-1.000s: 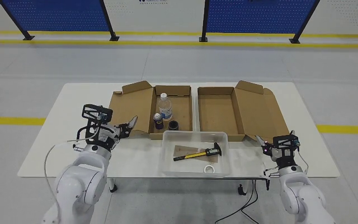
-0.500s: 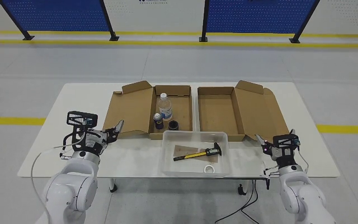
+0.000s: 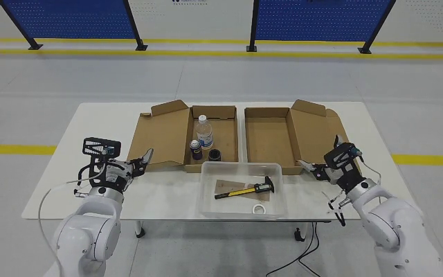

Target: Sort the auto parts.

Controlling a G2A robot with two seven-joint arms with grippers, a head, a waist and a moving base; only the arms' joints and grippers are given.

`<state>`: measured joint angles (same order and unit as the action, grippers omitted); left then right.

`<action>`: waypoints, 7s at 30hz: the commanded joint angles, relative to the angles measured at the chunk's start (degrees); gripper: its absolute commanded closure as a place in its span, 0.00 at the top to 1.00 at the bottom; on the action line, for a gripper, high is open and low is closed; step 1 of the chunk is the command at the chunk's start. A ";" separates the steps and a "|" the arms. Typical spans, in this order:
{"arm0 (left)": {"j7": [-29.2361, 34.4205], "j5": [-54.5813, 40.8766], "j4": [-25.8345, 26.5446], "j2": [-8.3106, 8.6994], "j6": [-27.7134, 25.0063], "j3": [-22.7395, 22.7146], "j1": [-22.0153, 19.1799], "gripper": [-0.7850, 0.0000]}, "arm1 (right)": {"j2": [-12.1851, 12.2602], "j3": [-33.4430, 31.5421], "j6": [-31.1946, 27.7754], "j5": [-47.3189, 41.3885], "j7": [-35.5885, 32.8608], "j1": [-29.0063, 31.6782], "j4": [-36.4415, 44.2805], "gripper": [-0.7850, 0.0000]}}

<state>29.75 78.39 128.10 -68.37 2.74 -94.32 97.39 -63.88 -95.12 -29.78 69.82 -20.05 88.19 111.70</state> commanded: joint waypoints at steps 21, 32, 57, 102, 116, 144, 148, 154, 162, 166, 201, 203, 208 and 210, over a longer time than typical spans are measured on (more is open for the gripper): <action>0.00 0.00 0.00 0.00 0.00 0.00 0.00 1.00 | 1.05 21.20 -20.03 -14.24 -33.79 -26.51 -16.62 1.00; 0.00 0.00 0.00 0.00 0.00 0.00 0.00 1.00 | 0.83 28.78 -23.32 -12.43 -31.14 -32.65 -23.13 1.00; 0.00 0.00 0.00 0.00 0.00 0.00 0.00 1.00 | 1.45 35.40 -22.91 -5.14 -31.56 -36.18 -15.70 1.00; 0.00 0.00 0.00 0.00 0.00 0.00 0.00 1.00 | 2.25 74.11 -16.65 -12.49 -36.80 -56.22 -32.55 0.48; 0.00 0.00 0.00 0.00 0.00 0.00 0.00 1.00 | -5.05 79.31 -18.66 -10.77 -32.86 -59.40 -45.65 0.47; 0.00 0.00 0.00 0.00 0.00 0.00 0.00 1.00 | -11.02 80.68 -22.52 -9.78 -30.85 -60.49 -56.33 0.27; 0.00 0.00 0.00 0.00 0.00 0.00 0.00 1.00 | -11.25 80.26 -22.34 -10.59 -31.41 -60.42 -55.88 0.21; 0.00 0.00 0.00 0.00 0.00 0.00 0.00 1.00 | -11.35 79.62 -21.94 -12.03 -32.43 -60.00 -55.08 0.04; 0.00 0.00 0.00 0.00 0.00 0.00 0.00 1.00 | -10.84 78.47 -20.85 -13.05 -33.37 -59.58 -53.14 0.00; 0.00 0.00 0.00 0.00 0.00 0.00 0.00 1.00 | -10.03 77.21 -19.91 -13.46 -34.00 -59.18 -51.23 0.00; 0.00 0.00 0.00 0.00 0.00 0.00 0.00 1.00 | 4.73 47.71 -13.13 -28.40 -28.98 -40.99 -24.05 0.00; 0.00 0.00 0.00 0.00 0.00 0.00 0.00 1.00 | 5.24 45.42 -13.06 -31.24 -26.04 -39.36 -24.24 0.00; 0.00 0.00 0.00 0.00 0.00 0.00 0.00 1.00 | 5.91 42.19 -12.77 -36.12 -21.07 -36.30 -24.97 0.00; 0.00 0.00 0.00 0.00 0.00 0.00 0.00 1.00 | 6.02 41.77 -12.37 -36.13 -20.73 -35.92 -25.14 0.00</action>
<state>29.75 78.39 128.10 -68.37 2.74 -94.32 97.39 -57.90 -53.19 -42.44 33.47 -40.80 52.18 86.62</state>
